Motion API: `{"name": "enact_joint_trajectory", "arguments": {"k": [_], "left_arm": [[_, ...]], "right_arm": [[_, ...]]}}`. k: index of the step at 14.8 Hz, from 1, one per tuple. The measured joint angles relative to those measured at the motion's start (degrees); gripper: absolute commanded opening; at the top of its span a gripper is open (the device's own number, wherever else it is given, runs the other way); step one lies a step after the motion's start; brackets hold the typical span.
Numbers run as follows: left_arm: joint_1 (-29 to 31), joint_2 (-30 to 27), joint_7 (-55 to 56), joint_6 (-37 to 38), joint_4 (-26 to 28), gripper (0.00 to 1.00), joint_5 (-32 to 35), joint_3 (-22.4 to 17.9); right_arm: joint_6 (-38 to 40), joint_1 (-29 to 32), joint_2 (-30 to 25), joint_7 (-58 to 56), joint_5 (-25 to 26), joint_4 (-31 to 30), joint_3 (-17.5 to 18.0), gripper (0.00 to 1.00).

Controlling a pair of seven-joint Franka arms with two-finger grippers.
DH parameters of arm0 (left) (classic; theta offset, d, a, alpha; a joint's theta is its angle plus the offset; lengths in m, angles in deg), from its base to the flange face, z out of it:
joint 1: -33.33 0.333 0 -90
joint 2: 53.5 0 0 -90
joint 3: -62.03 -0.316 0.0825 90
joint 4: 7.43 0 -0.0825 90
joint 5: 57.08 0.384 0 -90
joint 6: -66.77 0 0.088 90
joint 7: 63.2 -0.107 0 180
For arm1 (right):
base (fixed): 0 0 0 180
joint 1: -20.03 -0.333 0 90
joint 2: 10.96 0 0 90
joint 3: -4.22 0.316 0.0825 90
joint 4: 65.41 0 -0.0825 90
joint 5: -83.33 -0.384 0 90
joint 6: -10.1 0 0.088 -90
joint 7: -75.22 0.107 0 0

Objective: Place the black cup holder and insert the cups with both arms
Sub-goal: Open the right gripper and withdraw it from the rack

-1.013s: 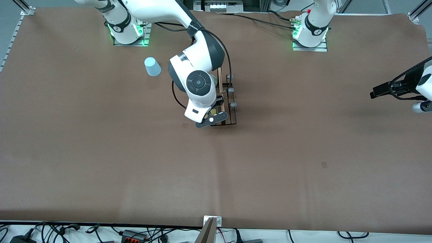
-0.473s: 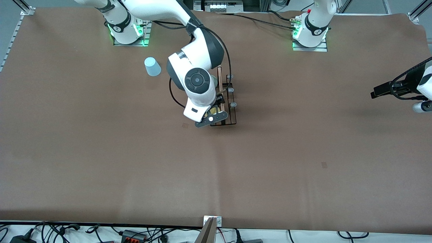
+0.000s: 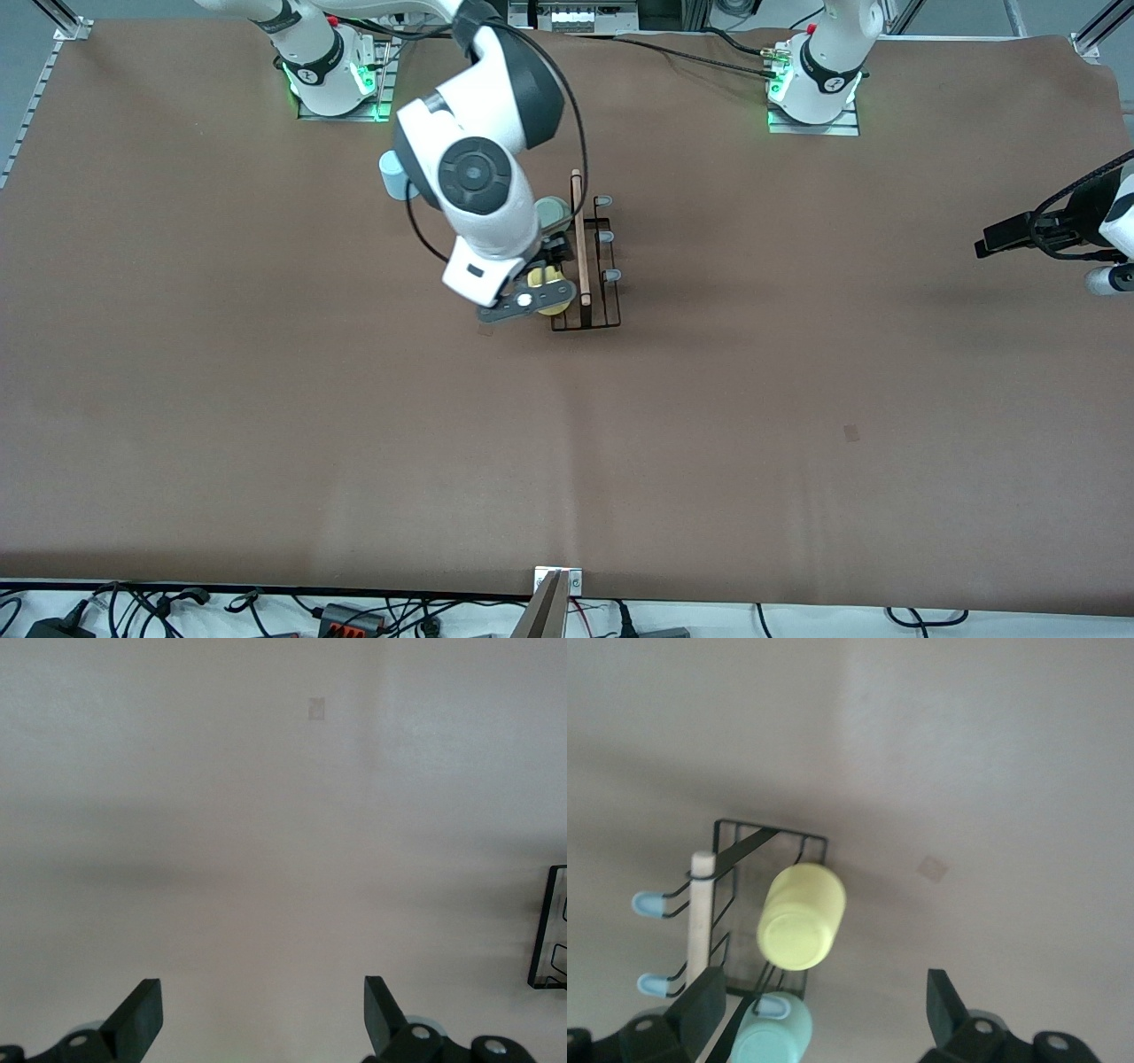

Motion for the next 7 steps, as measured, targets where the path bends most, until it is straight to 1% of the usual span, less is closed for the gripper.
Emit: {"name": "enact_joint_trajectory", "arguments": {"k": [6,7], "left_arm": [[0.01,0.01,-0.13,0.0,0.0,1.0,-0.01,0.0],[0.02,0.03,-0.15,0.0,0.0,1.0,-0.01,0.0]], "right_arm": [[2.2,0.61,-1.6,-0.41,0.0,-0.01,-11.33,1.0],[2.75,1.08,-1.61,-1.12,0.0,-0.03,-12.74,1.0]]}}
